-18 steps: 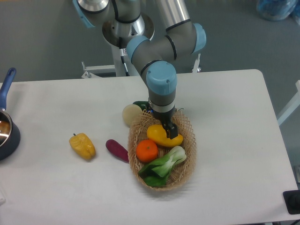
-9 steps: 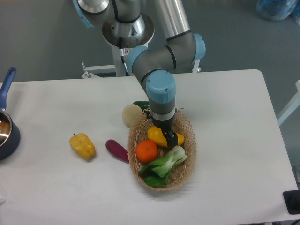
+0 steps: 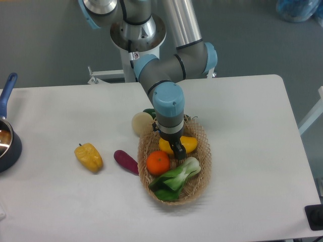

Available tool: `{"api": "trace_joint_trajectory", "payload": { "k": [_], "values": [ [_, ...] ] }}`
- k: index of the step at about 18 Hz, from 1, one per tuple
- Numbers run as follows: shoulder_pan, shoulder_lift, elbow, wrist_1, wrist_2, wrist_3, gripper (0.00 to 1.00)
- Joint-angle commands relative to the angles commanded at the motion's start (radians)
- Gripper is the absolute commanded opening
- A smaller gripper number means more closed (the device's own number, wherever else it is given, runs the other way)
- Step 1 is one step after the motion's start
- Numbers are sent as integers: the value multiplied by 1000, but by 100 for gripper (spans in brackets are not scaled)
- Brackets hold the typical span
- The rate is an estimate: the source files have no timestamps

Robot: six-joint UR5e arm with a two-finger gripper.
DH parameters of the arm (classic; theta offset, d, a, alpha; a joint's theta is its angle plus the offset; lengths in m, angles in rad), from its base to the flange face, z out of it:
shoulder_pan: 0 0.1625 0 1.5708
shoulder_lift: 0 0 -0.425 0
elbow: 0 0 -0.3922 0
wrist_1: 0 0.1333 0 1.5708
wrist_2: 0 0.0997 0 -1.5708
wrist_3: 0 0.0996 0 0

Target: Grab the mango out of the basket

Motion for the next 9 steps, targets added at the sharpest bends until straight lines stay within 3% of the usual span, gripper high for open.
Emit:
{"api": "trace_joint_trajectory", "payload": {
  "k": [7,9],
  "values": [
    [9,63,6,-17,-11,-123,49],
    [14,86,6,-20,-6,-147,58]
  ]
}}
